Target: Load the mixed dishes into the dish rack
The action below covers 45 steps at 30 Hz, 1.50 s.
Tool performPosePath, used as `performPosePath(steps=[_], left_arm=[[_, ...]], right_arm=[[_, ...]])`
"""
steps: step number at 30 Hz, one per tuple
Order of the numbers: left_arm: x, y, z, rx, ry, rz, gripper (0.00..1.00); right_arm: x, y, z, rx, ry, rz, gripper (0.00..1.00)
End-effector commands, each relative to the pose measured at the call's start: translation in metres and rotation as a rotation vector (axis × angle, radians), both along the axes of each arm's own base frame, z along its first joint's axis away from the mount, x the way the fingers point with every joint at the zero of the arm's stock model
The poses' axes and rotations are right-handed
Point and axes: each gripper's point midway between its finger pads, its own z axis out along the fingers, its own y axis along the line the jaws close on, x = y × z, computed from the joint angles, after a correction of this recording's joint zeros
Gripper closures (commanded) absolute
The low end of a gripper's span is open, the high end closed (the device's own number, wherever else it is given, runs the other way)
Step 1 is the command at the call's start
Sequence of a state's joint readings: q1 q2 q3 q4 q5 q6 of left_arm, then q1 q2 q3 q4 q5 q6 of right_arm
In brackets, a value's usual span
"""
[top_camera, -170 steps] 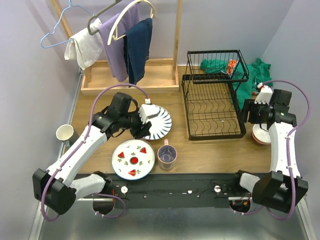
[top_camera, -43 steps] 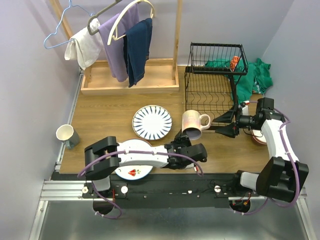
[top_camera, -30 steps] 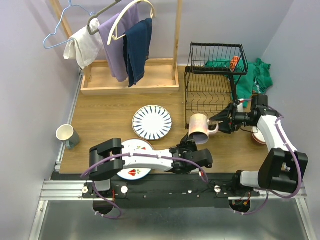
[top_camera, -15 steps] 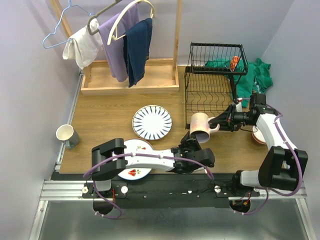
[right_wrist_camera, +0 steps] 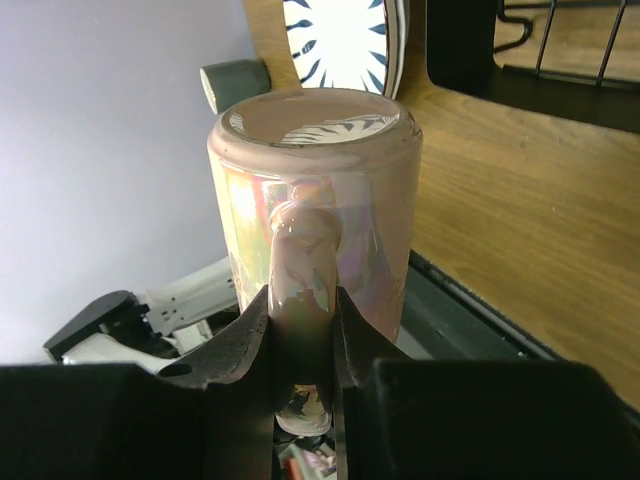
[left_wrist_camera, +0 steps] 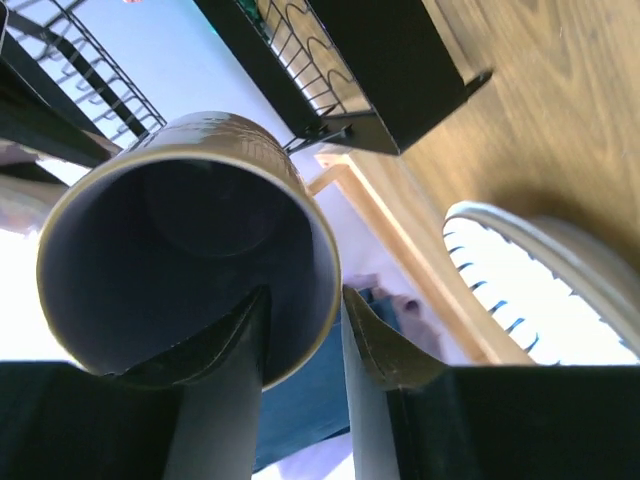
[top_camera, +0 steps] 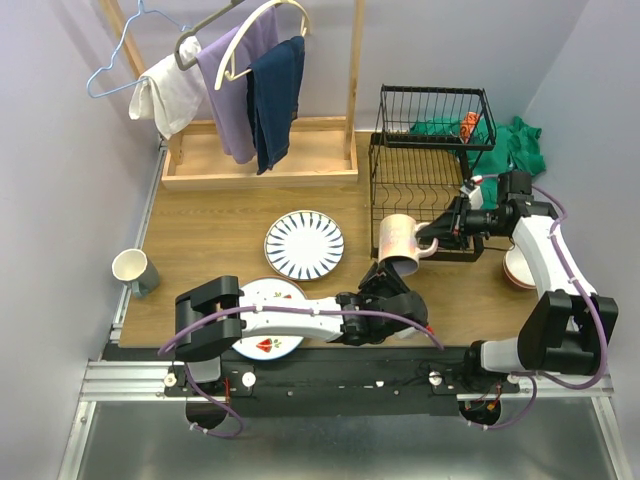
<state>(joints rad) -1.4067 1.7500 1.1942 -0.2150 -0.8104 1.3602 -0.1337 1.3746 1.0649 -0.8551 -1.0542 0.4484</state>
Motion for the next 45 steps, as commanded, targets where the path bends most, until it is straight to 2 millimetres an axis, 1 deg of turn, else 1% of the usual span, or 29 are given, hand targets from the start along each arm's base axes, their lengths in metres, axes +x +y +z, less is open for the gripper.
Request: performPosePath(steps=[1, 2, 3, 4, 6, 7, 8, 9, 10, 14, 17, 18, 19, 20, 21, 22, 23, 24, 25, 27, 28, 29, 32, 33, 34, 38, 42, 44, 45], left_arm=[[0.008, 0.023, 0.018, -0.175, 0.034, 0.126, 0.55], [0.006, 0.024, 0.014, -0.192, 0.055, 0.137, 0.54], [0.005, 0.029, 0.008, -0.165, 0.075, 0.142, 0.52], [0.003, 0.029, 0.006, -0.171, 0.094, 0.144, 0.47], [0.000, 0.035, 0.003, -0.193, 0.134, 0.170, 0.45], [-0.002, 0.036, 0.001, -0.197, 0.156, 0.175, 0.44], [-0.005, 0.038, -0.002, -0.202, 0.183, 0.175, 0.41], [-0.009, 0.043, -0.003, -0.216, 0.210, 0.190, 0.41], [-0.011, 0.047, -0.005, -0.220, 0.229, 0.196, 0.41], [-0.027, 0.059, -0.017, -0.273, 0.385, 0.246, 0.40], [-0.046, 0.067, -0.024, -0.327, 0.533, 0.290, 0.40], [-0.051, 0.071, -0.023, -0.346, 0.577, 0.308, 0.40], [-0.053, 0.074, -0.024, -0.357, 0.600, 0.325, 0.41], [-0.056, 0.076, -0.025, -0.382, 0.631, 0.350, 0.41], [-0.056, 0.081, -0.022, -0.396, 0.641, 0.361, 0.41], [-0.057, 0.082, -0.022, -0.405, 0.655, 0.366, 0.41], [-0.056, 0.083, -0.021, -0.422, 0.664, 0.379, 0.41], [-0.055, 0.085, -0.019, -0.439, 0.668, 0.385, 0.41], [-0.051, 0.088, -0.018, -0.452, 0.675, 0.405, 0.42], [-0.049, 0.090, -0.015, -0.493, 0.695, 0.434, 0.42], [-0.045, 0.092, -0.015, -0.511, 0.700, 0.452, 0.42], [-0.044, 0.094, -0.014, -0.526, 0.706, 0.461, 0.42], [-0.040, 0.101, -0.010, -0.607, 0.716, 0.483, 0.41], [-0.041, 0.105, -0.007, -0.642, 0.726, 0.480, 0.41], [-0.042, 0.107, -0.006, -0.678, 0.744, 0.497, 0.41], [-0.038, 0.120, -0.006, -0.743, 0.746, 0.532, 0.41], [-0.016, 0.139, -0.015, -0.790, 0.714, 0.627, 0.41], [-0.008, 0.145, -0.017, -0.809, 0.701, 0.655, 0.41], [-0.006, 0.147, -0.020, -0.817, 0.699, 0.670, 0.41]], right_arm=[[0.034, -0.019, 0.005, -0.132, -0.264, -0.021, 0.99], [0.040, -0.020, 0.011, -0.138, -0.320, -0.030, 0.99], [0.041, -0.020, 0.012, -0.134, -0.326, -0.042, 0.99], [0.043, -0.020, 0.014, -0.132, -0.341, -0.049, 0.99], [0.050, -0.021, 0.023, -0.141, -0.412, -0.072, 0.99], [0.051, -0.022, 0.020, -0.149, -0.423, -0.083, 0.99], [0.057, -0.024, 0.025, -0.156, -0.477, -0.092, 0.99], [0.058, -0.024, 0.028, -0.159, -0.493, -0.104, 0.99], [0.057, -0.024, 0.024, -0.158, -0.500, -0.109, 0.99], [0.065, -0.025, 0.032, -0.174, -0.643, -0.136, 0.99], [0.070, -0.026, 0.041, -0.208, -0.772, -0.140, 0.99], [0.070, -0.025, 0.039, -0.221, -0.804, -0.132, 0.99], [0.073, -0.026, 0.042, -0.245, -0.848, -0.141, 0.99], [0.074, -0.025, 0.052, -0.260, -0.927, -0.146, 0.99], [0.072, -0.025, 0.047, -0.283, -0.967, -0.137, 0.99], [0.073, -0.024, 0.050, -0.302, -1.014, -0.137, 0.99], [0.073, -0.024, 0.060, -0.331, -1.096, -0.145, 0.99], [0.074, -0.024, 0.062, -0.359, -1.151, -0.147, 0.99], [0.074, -0.024, 0.052, -0.384, -1.162, -0.161, 0.99], [0.076, -0.024, 0.062, -0.446, -1.289, -0.166, 0.99], [0.078, -0.024, 0.052, -0.481, -1.296, -0.181, 0.99], [0.080, -0.024, 0.057, -0.500, -1.349, -0.195, 0.99], [0.086, -0.030, 0.050, -0.584, -1.431, -0.226, 0.99], [0.086, -0.026, 0.048, -0.606, -1.469, -0.208, 0.99], [0.090, -0.027, 0.043, -0.626, -1.475, -0.215, 0.99], [0.100, -0.030, 0.040, -0.710, -1.589, -0.263, 0.99], [0.109, -0.028, 0.021, -0.765, -1.637, -0.273, 0.99], [0.112, -0.027, 0.021, -0.779, -1.658, -0.284, 0.99], [0.115, -0.028, 0.012, -0.787, -1.640, -0.279, 0.99]])
